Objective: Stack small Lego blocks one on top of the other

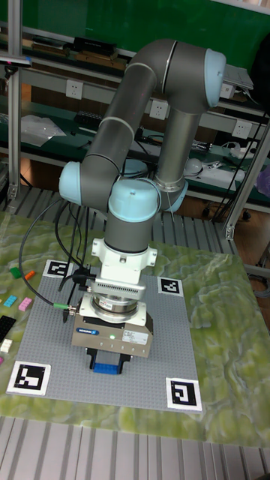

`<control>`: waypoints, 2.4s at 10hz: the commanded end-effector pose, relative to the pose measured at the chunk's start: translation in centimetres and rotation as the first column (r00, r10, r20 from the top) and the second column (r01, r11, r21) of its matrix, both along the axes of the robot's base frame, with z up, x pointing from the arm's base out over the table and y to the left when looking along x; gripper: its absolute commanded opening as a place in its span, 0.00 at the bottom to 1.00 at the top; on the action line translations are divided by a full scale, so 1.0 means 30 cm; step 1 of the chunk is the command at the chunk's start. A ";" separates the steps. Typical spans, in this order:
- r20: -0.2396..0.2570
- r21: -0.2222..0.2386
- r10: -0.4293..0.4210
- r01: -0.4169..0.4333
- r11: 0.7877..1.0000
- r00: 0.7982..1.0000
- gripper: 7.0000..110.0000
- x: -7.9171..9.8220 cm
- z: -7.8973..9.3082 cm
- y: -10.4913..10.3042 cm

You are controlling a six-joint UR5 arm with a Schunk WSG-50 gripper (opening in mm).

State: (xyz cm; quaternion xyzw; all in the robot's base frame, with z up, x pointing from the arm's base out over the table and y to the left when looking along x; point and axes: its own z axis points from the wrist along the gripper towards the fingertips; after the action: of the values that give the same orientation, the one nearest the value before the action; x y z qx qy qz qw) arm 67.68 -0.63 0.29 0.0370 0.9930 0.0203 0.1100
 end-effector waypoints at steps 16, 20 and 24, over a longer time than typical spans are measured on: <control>-0.054 0.038 -0.038 0.040 0.998 0.998 0.00 0.012 -0.046 0.016; -0.055 0.031 -0.032 0.034 0.999 0.998 0.00 0.009 -0.036 0.007; -0.062 0.044 -0.017 0.020 0.999 0.998 0.00 0.008 -0.054 0.016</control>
State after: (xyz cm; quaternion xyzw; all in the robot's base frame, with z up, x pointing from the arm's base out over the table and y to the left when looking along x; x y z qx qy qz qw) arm 67.77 -0.27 -1.14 0.0472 0.9953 0.0327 0.0784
